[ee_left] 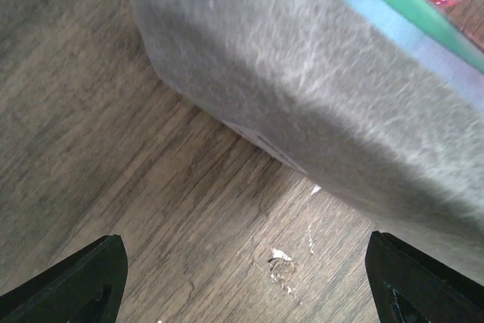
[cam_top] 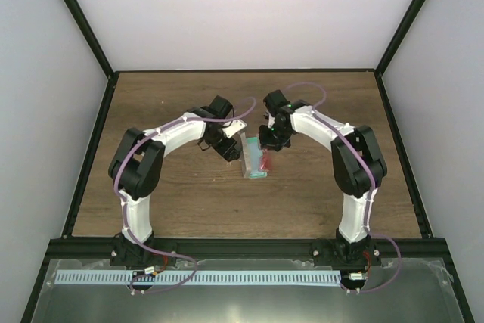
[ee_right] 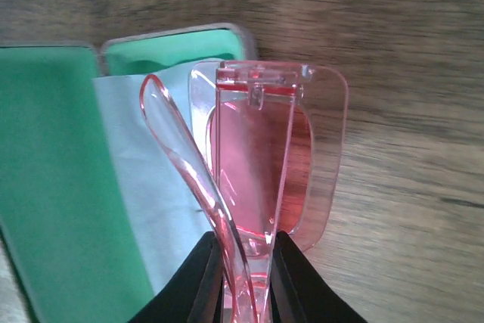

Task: Organize the sunglasses
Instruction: Place the sunglasses in the sunglasses case.

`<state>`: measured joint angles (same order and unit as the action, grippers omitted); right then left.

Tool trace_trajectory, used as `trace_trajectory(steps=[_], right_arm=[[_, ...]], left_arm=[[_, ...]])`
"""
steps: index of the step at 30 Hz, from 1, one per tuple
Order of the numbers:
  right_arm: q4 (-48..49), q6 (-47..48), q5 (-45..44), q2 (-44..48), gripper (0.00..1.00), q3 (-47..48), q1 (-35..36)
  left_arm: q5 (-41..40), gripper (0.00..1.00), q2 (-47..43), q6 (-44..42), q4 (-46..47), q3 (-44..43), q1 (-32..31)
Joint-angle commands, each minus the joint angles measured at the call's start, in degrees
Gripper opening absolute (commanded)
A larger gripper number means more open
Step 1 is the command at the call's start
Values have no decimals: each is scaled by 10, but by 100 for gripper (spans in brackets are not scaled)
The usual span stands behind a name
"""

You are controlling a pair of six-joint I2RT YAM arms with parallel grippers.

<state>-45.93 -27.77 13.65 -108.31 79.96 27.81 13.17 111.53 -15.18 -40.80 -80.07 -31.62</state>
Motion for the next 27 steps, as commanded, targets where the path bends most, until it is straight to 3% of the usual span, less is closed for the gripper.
trace_trajectory(steps=[1,19,27], right_arm=[[-22,6,15,-29,14,55,24],[-52,32,-22,-108,15,125,58],[-43,32,-21,-115,18,112,60]], left_arm=[[-9,88,-15,2,2,13,-2],[-24,88,-23,-4,-3,22,-2],[-21,88,-19,-4,0,18,-2]])
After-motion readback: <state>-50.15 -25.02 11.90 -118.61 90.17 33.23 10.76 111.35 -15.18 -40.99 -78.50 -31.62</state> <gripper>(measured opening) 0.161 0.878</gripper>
